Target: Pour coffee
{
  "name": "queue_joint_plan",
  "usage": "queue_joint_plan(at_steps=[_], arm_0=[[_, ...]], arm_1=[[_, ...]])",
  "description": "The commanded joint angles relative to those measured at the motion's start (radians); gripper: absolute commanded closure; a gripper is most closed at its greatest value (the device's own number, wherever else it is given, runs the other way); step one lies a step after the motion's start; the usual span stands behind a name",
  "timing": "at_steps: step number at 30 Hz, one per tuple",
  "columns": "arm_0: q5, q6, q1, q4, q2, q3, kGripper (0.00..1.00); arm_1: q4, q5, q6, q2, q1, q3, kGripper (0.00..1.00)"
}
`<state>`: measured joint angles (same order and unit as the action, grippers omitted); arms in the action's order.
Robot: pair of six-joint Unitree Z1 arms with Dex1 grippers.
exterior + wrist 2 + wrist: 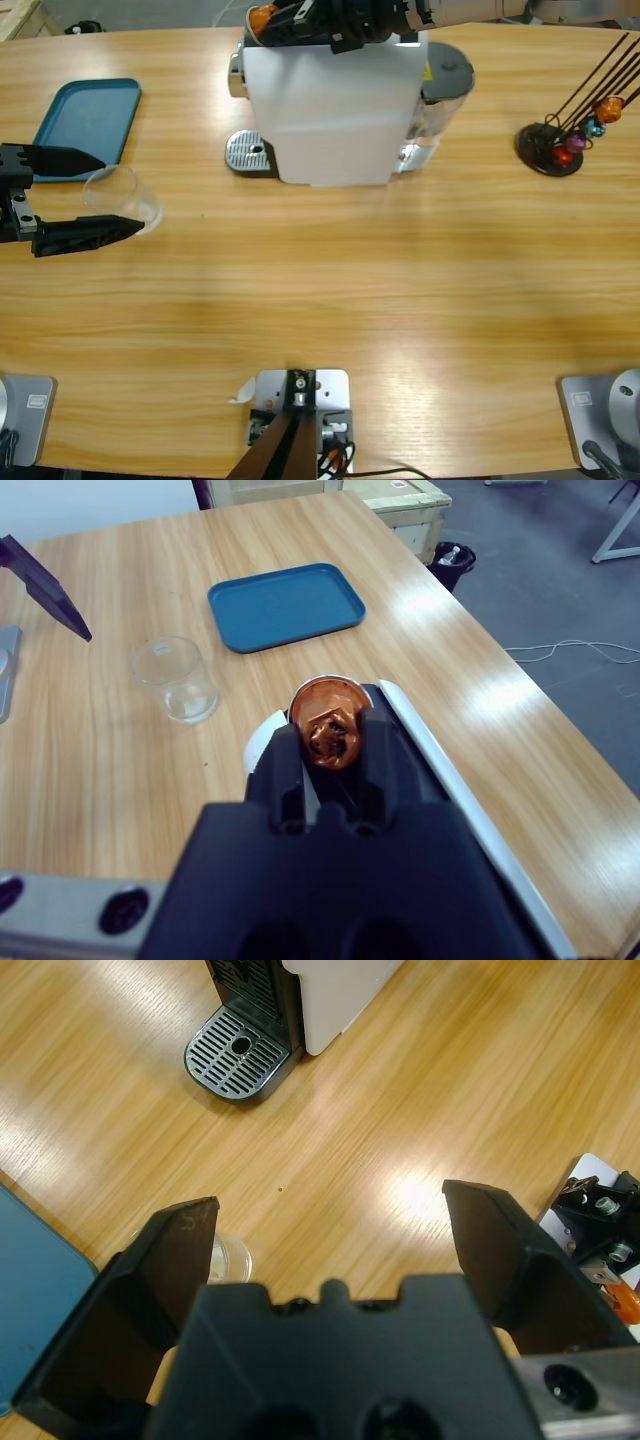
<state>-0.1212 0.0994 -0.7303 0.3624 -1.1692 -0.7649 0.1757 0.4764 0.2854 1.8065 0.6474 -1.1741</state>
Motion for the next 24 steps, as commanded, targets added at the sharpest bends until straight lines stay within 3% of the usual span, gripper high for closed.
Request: queue_joint_plan(at_steps=[1, 2, 5, 14, 24], arm_0=[[0.0, 0.008, 0.006, 0.0, -0.024, 0.03, 0.027], [0.0, 0.008, 0.006, 0.0, -0.024, 0.03, 0.027], [0.0, 0.008, 0.006, 0.0, -0.027, 0.03, 0.027], [-0.001, 0.008, 0.006, -0.003, -0.032, 0.03, 0.027], [-0.003, 0.008, 0.006, -0.026, -0.05, 0.024, 0.027]], arm_1=[[-0.015, 0.011, -0.012, 0.037, -0.011, 0.039, 0.16], [-0.015, 0.007, -0.011, 0.033, -0.011, 0.039, 0.072], [-0.015, -0.01, -0.01, 0.021, -0.011, 0.04, 0.002], [-0.019, -0.043, -0.006, -0.008, -0.011, 0.041, 0.004], [-0.129, -0.277, 0.017, -0.139, 0.121, -0.028, 0.032]])
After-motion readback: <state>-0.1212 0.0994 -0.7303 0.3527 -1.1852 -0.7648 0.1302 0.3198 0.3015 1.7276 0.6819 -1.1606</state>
